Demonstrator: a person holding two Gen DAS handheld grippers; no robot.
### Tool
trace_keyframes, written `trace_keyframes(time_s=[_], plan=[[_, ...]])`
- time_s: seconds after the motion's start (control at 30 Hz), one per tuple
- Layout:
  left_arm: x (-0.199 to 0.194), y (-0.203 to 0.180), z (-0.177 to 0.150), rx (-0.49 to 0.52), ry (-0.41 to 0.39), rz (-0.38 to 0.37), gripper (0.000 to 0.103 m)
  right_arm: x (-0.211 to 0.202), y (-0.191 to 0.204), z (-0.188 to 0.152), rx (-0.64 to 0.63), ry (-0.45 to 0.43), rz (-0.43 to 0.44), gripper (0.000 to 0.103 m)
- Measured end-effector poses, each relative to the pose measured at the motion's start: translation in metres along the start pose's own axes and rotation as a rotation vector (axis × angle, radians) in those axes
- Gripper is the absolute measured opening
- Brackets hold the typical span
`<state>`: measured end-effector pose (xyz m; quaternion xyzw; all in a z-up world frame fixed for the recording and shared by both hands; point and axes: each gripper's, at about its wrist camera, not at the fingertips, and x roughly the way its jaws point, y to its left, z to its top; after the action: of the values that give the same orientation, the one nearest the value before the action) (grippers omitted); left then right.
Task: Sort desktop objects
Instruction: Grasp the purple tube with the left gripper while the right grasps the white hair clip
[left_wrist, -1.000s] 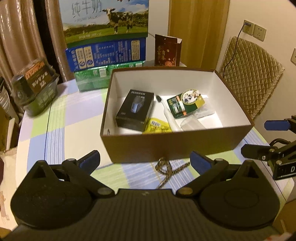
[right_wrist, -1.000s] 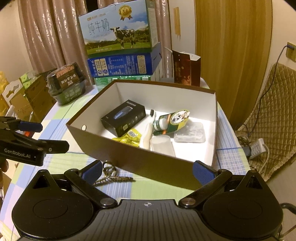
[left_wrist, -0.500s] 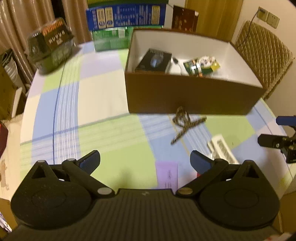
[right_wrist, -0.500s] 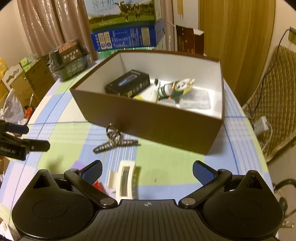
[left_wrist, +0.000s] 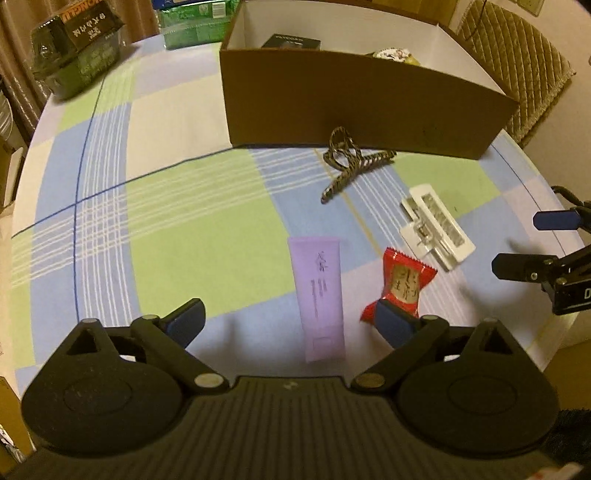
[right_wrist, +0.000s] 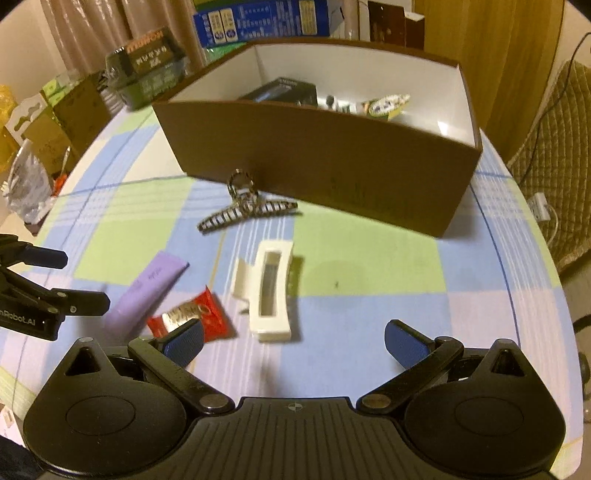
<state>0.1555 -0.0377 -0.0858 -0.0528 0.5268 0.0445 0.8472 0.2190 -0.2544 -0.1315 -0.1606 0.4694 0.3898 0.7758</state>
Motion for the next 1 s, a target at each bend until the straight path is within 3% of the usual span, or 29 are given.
trace_keyframes(time_s=[0.37,0.53,0.67,0.73,1.0], plan=[[0.017,-0.006,0.0,0.026,-0.009,-0.014,0.091,0.007,-0.007,-0.012,0.05,0.017,-0.026,0.101],[0.03,-0.01,0.003,0.052,-0.003,-0.017,0.082,0.008,-0.014,-0.013,0.079,0.017,-0.043,0.101],[0.037,-0.012,0.009,0.069,-0.006,-0.027,0.081,0.009,-0.018,-0.012,0.097,0.017,-0.052,0.101],[0.042,-0.013,0.012,0.084,-0.006,-0.034,0.074,0.009,-0.019,-0.012,0.102,0.016,-0.053,0.101],[0.061,-0.018,0.015,0.124,0.021,-0.043,0.061,0.009,-0.019,-0.007,0.101,-0.004,-0.043,0.101]])
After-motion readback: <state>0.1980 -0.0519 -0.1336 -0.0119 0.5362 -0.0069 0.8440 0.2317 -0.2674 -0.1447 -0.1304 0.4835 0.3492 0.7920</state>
